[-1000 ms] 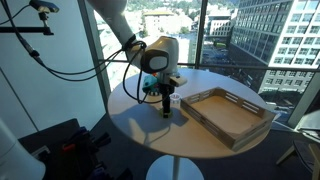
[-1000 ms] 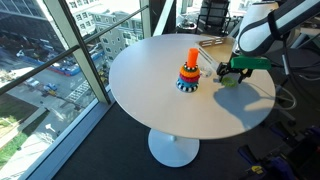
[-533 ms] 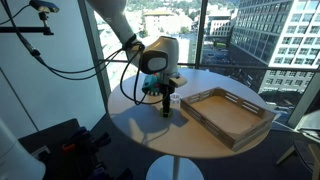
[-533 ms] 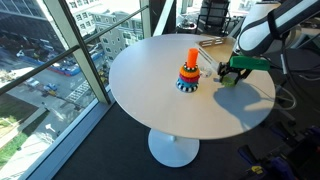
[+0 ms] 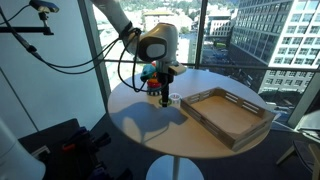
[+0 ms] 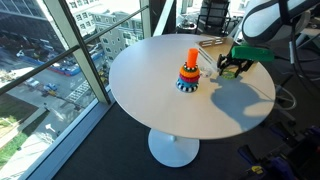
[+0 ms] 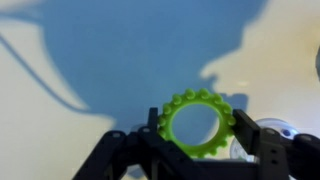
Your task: Pick up the green ring and put it on the stack of rings
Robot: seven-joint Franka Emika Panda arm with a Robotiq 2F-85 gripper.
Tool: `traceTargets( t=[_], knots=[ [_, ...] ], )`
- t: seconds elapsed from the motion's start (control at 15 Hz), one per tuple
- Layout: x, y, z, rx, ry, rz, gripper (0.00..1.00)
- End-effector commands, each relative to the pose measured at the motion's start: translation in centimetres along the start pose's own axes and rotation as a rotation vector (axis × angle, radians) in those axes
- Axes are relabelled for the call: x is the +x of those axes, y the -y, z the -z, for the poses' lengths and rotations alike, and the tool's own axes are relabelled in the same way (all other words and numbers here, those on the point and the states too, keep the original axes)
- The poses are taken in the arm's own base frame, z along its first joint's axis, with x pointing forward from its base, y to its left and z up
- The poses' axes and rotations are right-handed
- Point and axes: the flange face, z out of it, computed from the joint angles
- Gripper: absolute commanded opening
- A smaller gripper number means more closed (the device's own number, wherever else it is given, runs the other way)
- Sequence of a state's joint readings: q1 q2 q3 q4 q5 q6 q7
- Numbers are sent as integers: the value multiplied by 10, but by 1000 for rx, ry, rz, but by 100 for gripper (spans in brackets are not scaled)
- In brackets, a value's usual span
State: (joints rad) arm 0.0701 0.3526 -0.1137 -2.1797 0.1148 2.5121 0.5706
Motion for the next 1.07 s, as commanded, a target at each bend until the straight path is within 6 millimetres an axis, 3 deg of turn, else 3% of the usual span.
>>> traceTargets(
  t=[0.0,0.47,1.0],
  knots=[
    [-12,9,48,-14,-4,45,49],
    [-27,33,117,-5,-48,133,49],
    [-41,81,156,67,-97,209,49]
  ],
)
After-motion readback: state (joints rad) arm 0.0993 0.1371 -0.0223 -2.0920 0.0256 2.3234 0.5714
